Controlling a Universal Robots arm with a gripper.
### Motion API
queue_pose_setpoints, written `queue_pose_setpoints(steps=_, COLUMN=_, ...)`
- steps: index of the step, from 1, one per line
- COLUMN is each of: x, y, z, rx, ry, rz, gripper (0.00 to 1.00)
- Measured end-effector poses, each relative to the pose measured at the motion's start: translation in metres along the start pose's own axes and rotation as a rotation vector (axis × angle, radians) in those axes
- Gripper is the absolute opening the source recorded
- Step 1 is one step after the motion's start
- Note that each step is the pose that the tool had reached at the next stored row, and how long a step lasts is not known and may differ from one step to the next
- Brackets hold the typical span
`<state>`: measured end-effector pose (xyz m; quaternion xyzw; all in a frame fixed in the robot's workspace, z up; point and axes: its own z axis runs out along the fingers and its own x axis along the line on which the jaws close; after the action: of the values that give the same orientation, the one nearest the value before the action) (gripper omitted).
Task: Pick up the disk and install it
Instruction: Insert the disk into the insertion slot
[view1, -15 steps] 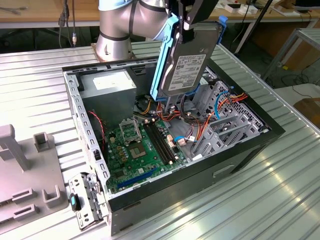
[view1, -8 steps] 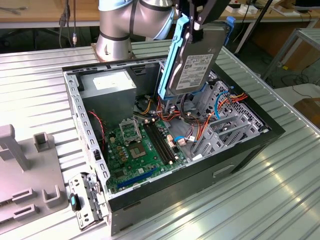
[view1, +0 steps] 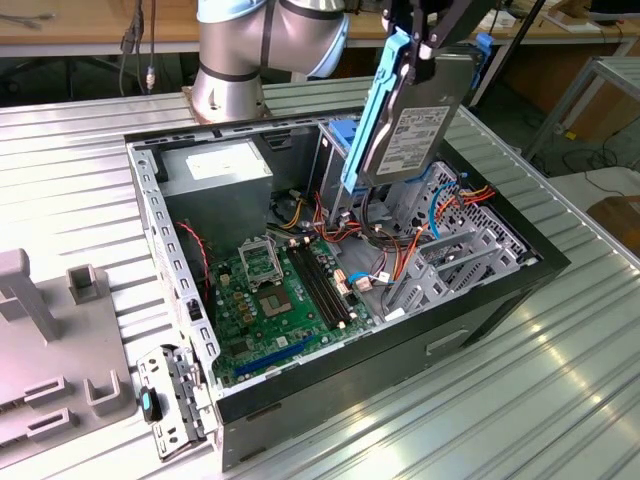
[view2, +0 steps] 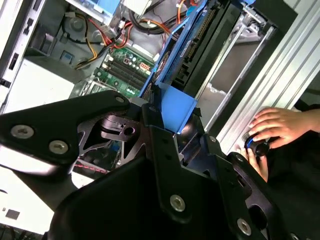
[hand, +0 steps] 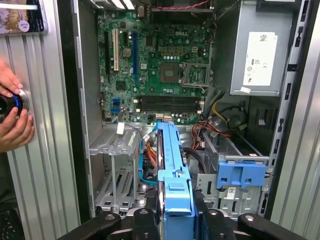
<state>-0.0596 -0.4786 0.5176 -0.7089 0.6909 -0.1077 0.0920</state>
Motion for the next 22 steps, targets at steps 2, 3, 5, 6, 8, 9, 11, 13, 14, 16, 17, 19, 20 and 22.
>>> queue_pose_setpoints(steps=2, x=0.0003, y=-0.0043, z=0.0018, rx=0.0029, ry=0.0011, rz=0.0, gripper=0.37)
queue_pose_setpoints(steps=3, x=0.0006, y=-0.0052, z=0.0024, rx=0.0053, ry=0.0013, rz=0.0, gripper=0.37)
queue_pose_setpoints(steps=5, x=0.0017, y=-0.0066, z=0.0031, rx=0.0101, ry=0.0019, rz=0.0, gripper=0.37)
queue_pose_setpoints(steps=6, x=0.0034, y=-0.0075, z=0.0039, rx=0.0142, ry=0.0019, rz=0.0, gripper=0.37)
queue_pose_setpoints(steps=8, x=0.0074, y=-0.0083, z=0.005, rx=0.0198, ry=0.0018, rz=-0.001, gripper=0.37)
queue_pose_setpoints(steps=9, x=0.0106, y=-0.0086, z=0.0055, rx=0.0224, ry=0.0016, rz=-0.002, gripper=0.37)
queue_pose_setpoints(steps=11, x=0.0164, y=-0.0091, z=0.0064, rx=0.0265, ry=0.0013, rz=-0.003, gripper=0.37)
queue_pose_setpoints(steps=13, x=0.0242, y=-0.0095, z=0.0074, rx=0.0308, ry=0.001, rz=-0.004, gripper=0.37)
queue_pose_setpoints(steps=14, x=0.0262, y=-0.0096, z=0.0077, rx=0.0318, ry=0.0008, rz=-0.005, gripper=0.37)
queue_pose_setpoints(steps=16, x=0.0314, y=-0.01, z=0.0083, rx=0.0343, ry=0.0007, rz=-0.006, gripper=0.37)
queue_pose_setpoints(steps=17, x=0.0332, y=-0.0101, z=0.0086, rx=0.0352, ry=0.0007, rz=-0.006, gripper=0.37)
queue_pose_setpoints(steps=19, x=0.0363, y=-0.0106, z=0.0095, rx=0.0377, ry=0.0008, rz=-0.007, gripper=0.37)
queue_pose_setpoints(steps=20, x=0.0372, y=-0.011, z=0.01, rx=0.0398, ry=0.0009, rz=-0.007, gripper=0.37)
queue_pose_setpoints(steps=22, x=0.0394, y=-0.012, z=0.0107, rx=0.0461, ry=0.0009, rz=-0.008, gripper=0.37)
